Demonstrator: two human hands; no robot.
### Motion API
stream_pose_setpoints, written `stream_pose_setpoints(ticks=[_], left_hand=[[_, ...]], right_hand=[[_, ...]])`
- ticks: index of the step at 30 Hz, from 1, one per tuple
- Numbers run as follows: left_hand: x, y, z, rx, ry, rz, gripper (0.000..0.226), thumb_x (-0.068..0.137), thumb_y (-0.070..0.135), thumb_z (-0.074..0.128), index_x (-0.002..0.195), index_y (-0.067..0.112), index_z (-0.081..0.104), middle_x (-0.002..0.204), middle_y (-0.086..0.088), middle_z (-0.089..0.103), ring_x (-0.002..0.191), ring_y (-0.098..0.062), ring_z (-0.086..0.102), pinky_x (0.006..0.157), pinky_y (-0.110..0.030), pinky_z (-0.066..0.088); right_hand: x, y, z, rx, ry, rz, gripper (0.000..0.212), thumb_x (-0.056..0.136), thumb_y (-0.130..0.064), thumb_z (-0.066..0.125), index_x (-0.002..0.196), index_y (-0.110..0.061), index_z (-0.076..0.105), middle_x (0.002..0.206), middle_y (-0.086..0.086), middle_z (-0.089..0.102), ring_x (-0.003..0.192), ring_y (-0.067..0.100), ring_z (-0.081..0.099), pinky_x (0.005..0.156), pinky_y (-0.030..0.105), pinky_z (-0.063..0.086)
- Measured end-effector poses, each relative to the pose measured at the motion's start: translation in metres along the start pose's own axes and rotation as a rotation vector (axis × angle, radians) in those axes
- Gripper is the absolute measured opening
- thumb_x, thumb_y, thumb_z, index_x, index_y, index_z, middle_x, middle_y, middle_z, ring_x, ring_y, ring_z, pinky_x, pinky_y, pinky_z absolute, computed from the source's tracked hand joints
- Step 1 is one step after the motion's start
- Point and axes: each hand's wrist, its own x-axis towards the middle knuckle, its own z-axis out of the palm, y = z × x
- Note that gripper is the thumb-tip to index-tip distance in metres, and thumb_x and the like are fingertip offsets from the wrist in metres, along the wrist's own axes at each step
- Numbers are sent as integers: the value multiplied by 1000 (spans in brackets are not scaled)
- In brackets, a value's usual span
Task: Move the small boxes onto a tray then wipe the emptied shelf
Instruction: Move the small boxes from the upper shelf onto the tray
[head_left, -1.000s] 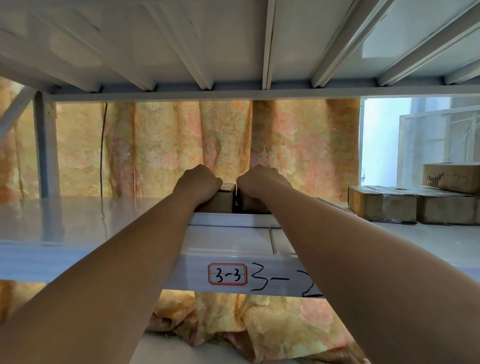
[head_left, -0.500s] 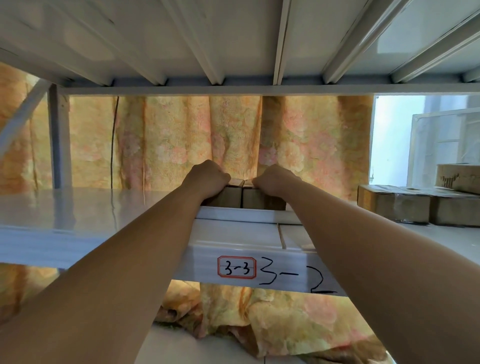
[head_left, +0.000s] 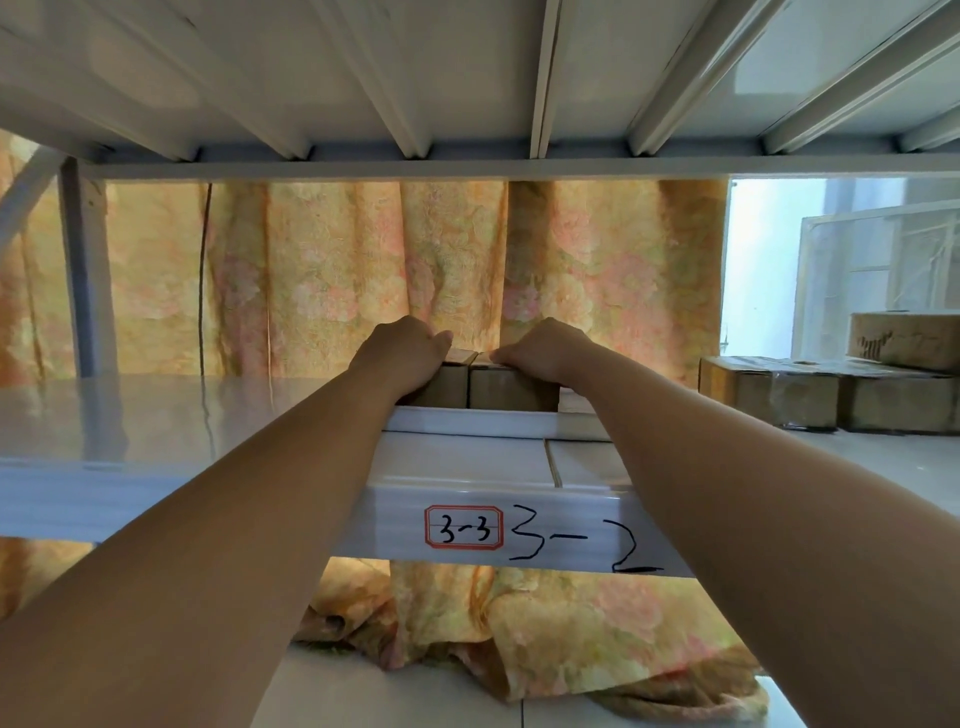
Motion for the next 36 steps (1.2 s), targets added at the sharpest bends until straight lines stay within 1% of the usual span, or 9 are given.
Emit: stream_pose_setpoints(ticks=[3, 7, 9, 17, 22, 25, 30, 34, 36], left_hand=[[-2, 4, 0, 86, 118, 12, 30, 89, 29, 43, 85, 6, 62, 86, -12, 64, 73, -25, 54, 54, -28, 34], [-9, 25, 1, 94, 273, 181, 29, 86, 26, 48, 107, 16, 64, 107, -8, 66, 96, -26, 57, 66, -31, 41], [-11, 42, 1, 107, 291, 285, 30, 87, 27, 47, 111, 17, 62, 110, -7, 65, 101, -26, 54, 66, -31, 39], [-19, 124, 6, -124, 69, 397, 31, 88, 20, 49, 118, 17, 59, 121, -6, 62, 106, -23, 57, 89, -40, 50], [-23, 191, 25, -194, -17, 355, 35, 86, 21, 50, 118, 12, 59, 123, -7, 61, 106, -25, 57, 83, -29, 46], [-25, 233, 49, -92, -75, 322, 28, 84, 24, 53, 108, 12, 62, 112, -8, 64, 100, -28, 57, 86, -36, 51], [-27, 292, 89, -36, -28, 249, 19, 80, 23, 49, 94, 15, 60, 89, -3, 60, 84, -24, 55, 72, -33, 49], [-16, 320, 116, 49, -165, 170, 37, 86, 37, 47, 113, 13, 54, 106, -6, 59, 89, -26, 54, 69, -31, 39], [-9, 327, 128, 107, -220, 131, 55, 85, 50, 48, 125, 12, 49, 122, -8, 57, 102, -27, 55, 75, -32, 41]], right_hand=[[-1, -1, 2, 23, 11, 25, 37, 78, -52, 59, 68, -18, 51, 73, -2, 54, 81, 21, 56, 69, 31, 42], [-3, -2, 2, -32, 66, 46, 55, 79, -57, 53, 103, -8, 61, 103, 7, 63, 102, 27, 58, 92, 40, 46], [-6, -1, -5, 34, 149, 62, 56, 79, -55, 52, 113, -11, 61, 112, 11, 64, 106, 31, 56, 92, 42, 47], [-24, 34, -64, -128, 443, 15, 35, 86, -31, 52, 116, -17, 63, 122, 8, 60, 118, 30, 48, 92, 38, 43], [-39, 82, -117, -229, 522, 63, 25, 82, -26, 50, 95, -9, 64, 106, 11, 65, 108, 34, 55, 85, 37, 48], [-52, 119, -148, -261, 521, 120, 9, 77, -19, 48, 75, -11, 50, 92, 13, 62, 103, 37, 57, 86, 42, 51], [-64, 192, -189, -382, 551, 171, 20, 80, -21, 47, 61, -16, 41, 78, 6, 54, 103, 33, 55, 84, 39, 43], [-68, 236, -212, -496, 515, 196, 13, 83, -28, 50, 78, -16, 51, 95, 5, 57, 113, 31, 42, 81, 39, 32], [-66, 250, -221, -519, 449, 210, 30, 85, -43, 52, 98, -18, 58, 112, 7, 58, 120, 32, 39, 91, 42, 34]])
